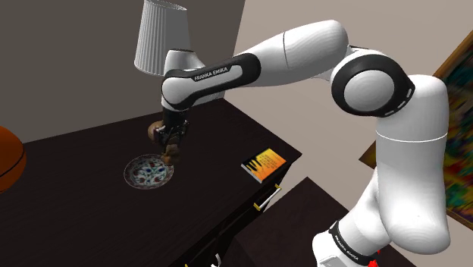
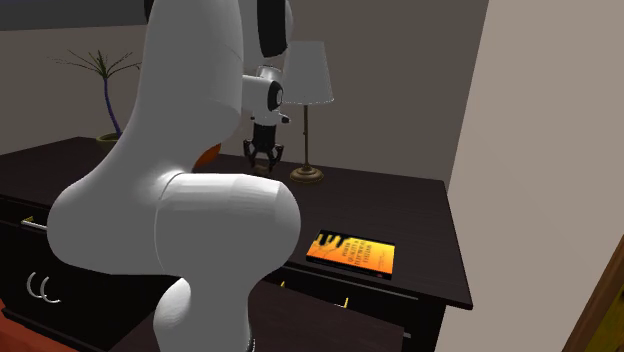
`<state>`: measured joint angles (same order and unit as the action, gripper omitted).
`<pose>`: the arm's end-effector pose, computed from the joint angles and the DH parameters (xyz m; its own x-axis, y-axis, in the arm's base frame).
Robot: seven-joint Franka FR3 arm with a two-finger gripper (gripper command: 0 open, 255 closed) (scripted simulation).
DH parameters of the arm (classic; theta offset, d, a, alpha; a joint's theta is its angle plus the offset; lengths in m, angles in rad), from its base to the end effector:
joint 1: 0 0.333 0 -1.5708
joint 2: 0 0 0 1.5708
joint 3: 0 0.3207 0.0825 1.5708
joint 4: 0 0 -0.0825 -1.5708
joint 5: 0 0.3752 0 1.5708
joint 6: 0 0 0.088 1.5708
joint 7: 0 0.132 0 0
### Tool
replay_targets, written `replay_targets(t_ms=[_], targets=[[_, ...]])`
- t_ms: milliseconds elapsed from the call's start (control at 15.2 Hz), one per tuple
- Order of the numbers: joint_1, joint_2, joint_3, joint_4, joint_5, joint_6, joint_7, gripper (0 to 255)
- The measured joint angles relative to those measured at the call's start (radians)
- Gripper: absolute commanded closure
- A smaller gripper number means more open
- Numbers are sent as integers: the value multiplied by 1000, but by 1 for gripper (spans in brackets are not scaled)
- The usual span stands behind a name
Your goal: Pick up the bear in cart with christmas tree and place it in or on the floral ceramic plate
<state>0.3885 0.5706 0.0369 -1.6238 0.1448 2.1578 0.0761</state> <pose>0.6159 0.2857 0.2720 0.9638 0.2614 -0.0529 0.2526 -0.9584 -0.1332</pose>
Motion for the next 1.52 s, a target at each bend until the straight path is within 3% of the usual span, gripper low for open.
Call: replay_targets(t_ms=[396, 1452, 1518], targets=[[72, 82, 16, 111, -13, -17, 93, 255], [76, 157, 17, 109, -10, 66, 86, 255], [76, 157, 17, 108, -10, 66, 86, 0]])
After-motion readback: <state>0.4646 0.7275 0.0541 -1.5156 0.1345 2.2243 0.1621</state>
